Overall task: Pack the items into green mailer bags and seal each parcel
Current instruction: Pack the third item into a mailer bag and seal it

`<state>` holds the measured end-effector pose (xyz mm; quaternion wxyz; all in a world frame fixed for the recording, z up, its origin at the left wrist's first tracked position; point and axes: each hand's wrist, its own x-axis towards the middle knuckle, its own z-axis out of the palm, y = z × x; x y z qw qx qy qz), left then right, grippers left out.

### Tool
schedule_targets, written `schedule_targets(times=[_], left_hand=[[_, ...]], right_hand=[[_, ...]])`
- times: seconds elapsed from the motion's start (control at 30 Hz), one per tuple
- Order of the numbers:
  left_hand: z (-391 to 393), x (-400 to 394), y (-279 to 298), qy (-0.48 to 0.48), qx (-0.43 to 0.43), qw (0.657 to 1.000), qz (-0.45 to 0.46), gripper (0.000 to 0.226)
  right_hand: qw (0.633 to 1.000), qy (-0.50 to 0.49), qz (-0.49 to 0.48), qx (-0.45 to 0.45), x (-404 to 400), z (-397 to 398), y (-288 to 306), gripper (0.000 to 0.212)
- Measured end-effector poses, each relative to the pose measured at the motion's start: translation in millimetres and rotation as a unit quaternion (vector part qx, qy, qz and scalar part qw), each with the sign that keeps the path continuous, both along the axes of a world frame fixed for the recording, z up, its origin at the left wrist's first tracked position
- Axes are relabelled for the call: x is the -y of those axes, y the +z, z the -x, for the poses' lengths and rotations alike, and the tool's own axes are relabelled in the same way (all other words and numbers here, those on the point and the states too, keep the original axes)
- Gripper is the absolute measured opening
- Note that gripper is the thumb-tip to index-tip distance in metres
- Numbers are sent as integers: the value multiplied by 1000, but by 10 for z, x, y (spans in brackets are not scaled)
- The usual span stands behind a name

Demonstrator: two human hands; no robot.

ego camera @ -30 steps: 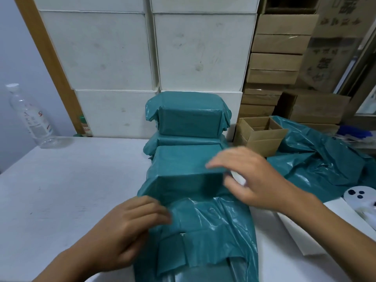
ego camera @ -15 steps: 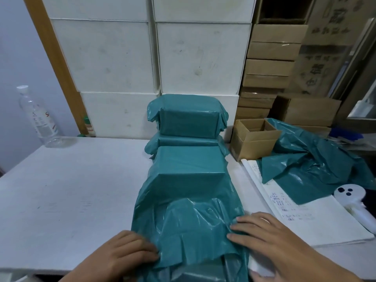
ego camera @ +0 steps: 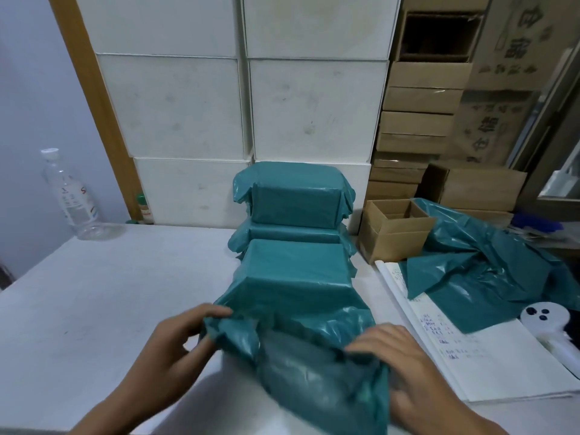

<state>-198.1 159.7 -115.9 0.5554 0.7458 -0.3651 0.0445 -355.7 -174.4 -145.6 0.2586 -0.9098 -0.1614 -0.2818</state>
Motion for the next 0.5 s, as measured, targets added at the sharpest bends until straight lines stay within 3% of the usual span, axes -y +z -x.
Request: schedule_targets(times=[0.17,0.3,0.5], left_hand=[[-377,352,305,34,-87,996,-9,25],[-670,652,400,44,-144,989,0,24],[-888,962,335,52,-174,983,-23,28]], right_hand=[[963,-27,-261,-58,-41,-405,477,13],[909,-62,-399,-101,-7,-809,602,27],[849,-144,-484,-158,26,-1202,629,20]])
